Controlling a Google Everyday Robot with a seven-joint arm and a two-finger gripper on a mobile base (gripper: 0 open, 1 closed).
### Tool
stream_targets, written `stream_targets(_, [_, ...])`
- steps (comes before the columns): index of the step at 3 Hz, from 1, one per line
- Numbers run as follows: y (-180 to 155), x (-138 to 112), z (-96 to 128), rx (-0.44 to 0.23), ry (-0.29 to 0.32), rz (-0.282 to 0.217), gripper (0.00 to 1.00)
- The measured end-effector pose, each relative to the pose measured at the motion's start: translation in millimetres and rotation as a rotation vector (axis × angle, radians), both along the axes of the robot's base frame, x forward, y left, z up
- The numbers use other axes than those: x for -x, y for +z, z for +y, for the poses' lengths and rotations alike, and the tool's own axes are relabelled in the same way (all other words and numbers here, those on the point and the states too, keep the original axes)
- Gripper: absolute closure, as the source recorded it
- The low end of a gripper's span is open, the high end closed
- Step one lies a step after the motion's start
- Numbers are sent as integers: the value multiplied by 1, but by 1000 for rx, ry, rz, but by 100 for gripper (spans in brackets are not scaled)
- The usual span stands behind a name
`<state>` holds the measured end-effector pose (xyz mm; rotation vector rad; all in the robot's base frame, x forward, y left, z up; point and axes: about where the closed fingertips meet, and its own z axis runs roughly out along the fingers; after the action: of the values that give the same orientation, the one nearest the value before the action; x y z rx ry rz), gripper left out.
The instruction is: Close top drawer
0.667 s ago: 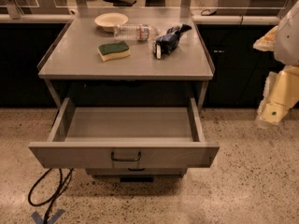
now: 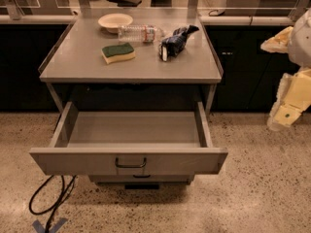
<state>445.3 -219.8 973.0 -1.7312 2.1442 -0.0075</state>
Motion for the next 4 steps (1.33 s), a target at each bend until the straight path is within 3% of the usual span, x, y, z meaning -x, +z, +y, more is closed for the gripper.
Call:
stream_targets(1, [-36,-17,-16,-185,93,5,0])
stream_targets(2, [-77,-23,-26,-297,228,36,0])
stream_targets(3, [-120,-21,-49,-314,286,78,0])
stream_targets(4, [-155,-5,-76,-306,273,145,0])
